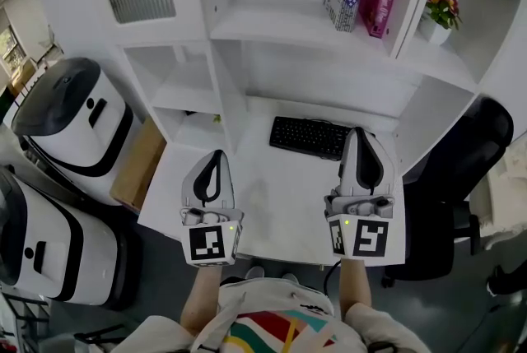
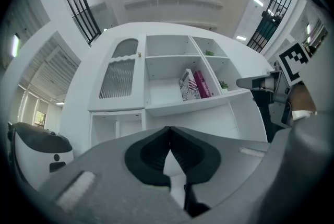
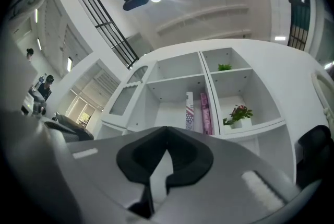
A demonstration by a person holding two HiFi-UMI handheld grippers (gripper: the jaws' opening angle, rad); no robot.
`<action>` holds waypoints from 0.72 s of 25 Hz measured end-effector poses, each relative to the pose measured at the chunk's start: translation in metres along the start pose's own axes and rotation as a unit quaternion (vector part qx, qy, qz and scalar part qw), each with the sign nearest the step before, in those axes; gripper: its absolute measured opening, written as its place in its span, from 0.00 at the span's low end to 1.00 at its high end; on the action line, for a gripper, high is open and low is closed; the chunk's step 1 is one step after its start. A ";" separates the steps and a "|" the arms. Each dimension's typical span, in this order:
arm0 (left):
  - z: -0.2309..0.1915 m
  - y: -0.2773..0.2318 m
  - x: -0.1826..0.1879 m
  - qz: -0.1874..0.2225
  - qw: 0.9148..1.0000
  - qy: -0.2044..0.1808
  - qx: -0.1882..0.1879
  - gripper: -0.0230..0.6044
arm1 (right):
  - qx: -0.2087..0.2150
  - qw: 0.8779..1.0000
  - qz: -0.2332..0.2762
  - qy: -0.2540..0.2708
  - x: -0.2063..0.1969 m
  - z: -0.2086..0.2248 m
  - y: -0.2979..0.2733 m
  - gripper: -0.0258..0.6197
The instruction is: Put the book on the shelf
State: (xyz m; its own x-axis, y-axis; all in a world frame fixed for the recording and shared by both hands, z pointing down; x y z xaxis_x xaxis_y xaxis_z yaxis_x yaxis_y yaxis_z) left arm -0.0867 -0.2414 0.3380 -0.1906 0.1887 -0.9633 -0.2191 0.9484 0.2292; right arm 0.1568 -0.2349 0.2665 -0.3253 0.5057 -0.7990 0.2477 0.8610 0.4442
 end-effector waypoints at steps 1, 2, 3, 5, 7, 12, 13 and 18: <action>0.001 0.002 0.001 0.003 1.000 -0.002 -0.001 0.04 | 0.003 1.000 -0.005 0.002 -0.003 -0.005 0.005 0.04; 0.003 0.003 0.001 0.005 1.000 -0.003 -0.001 0.04 | 0.008 1.000 -0.010 0.002 -0.007 -0.010 0.010 0.04; 0.004 0.004 0.001 0.005 1.000 -0.003 -0.001 0.04 | 0.012 1.000 -0.016 -0.002 -0.012 -0.016 0.015 0.04; 0.007 0.007 -0.001 0.003 1.000 -0.003 -0.001 0.04 | 0.022 0.999 -0.029 -0.013 -0.021 -0.027 0.024 0.04; 0.010 0.009 -0.002 0.003 1.000 -0.003 -0.003 0.04 | 0.032 0.998 -0.042 -0.024 -0.030 -0.037 0.032 0.04; 0.016 0.013 -0.005 0.003 1.000 -0.002 -0.003 0.04 | 0.060 0.995 -0.070 -0.033 -0.045 -0.054 0.047 0.04; 0.017 0.013 -0.004 0.004 1.000 -0.002 -0.003 0.04 | 0.062 0.995 -0.073 -0.033 -0.046 -0.054 0.048 0.04; 0.019 0.014 -0.001 0.006 1.000 -0.003 0.003 0.04 | 0.058 0.995 -0.068 -0.040 -0.044 -0.048 0.047 0.04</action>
State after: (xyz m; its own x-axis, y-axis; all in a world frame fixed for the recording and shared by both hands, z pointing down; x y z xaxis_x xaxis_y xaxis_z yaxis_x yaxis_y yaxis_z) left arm -0.0714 -0.2235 0.3400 -0.1867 0.2015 -0.9615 -0.2103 0.9479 0.2394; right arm 0.1395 -0.2142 0.3420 -0.2899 0.3758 -0.8802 0.3118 0.9066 0.2843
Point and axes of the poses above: the fingertips, and each gripper's own axes: y backward along the fingers, z to its right, x out of its top, the point moved 4 cm from there along y, backward along the fingers, and after that the axes turned 15 degrees about y, right-handed, at the moved point
